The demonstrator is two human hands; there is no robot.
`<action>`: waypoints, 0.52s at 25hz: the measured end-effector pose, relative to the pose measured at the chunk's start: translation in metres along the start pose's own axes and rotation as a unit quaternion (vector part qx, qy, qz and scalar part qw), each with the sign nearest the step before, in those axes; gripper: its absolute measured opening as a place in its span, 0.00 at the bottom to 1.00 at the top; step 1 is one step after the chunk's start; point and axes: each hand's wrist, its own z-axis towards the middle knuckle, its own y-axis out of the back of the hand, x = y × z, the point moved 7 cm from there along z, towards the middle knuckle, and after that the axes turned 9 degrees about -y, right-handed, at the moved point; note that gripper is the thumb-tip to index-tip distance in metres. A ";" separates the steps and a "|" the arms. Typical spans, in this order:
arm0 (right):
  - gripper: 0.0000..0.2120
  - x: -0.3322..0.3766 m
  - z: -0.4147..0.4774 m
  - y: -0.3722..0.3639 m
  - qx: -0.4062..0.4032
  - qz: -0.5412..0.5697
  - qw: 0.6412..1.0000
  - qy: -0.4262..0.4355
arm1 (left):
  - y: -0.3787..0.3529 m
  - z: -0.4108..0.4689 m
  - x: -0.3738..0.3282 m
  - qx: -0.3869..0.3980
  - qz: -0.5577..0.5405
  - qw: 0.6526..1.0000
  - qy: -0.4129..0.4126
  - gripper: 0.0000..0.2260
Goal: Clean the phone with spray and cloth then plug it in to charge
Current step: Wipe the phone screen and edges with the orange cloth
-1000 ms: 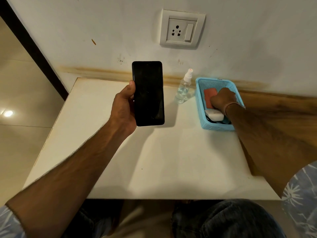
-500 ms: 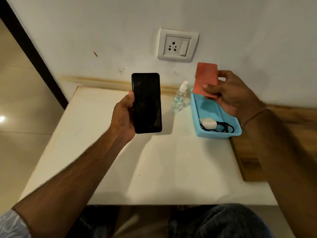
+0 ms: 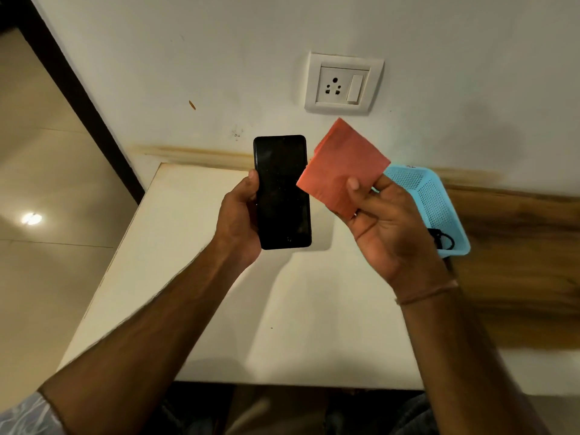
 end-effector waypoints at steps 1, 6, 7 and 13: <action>0.15 -0.011 0.000 0.002 0.001 0.010 1.000 -0.009 | 0.001 0.001 0.001 -0.001 0.001 1.000 0.001 0.19; 0.16 -0.030 0.001 0.011 -0.031 -0.024 0.999 -0.004 | 0.003 0.004 0.003 -0.001 0.004 1.000 0.013 0.18; 0.15 -0.028 0.001 0.011 -0.030 -0.027 0.999 0.003 | 0.003 0.004 0.004 -0.003 0.008 1.000 0.015 0.17; 0.15 -0.025 -0.001 0.011 -0.036 -0.035 0.999 0.012 | 0.003 0.003 0.007 0.002 0.017 1.000 0.015 0.16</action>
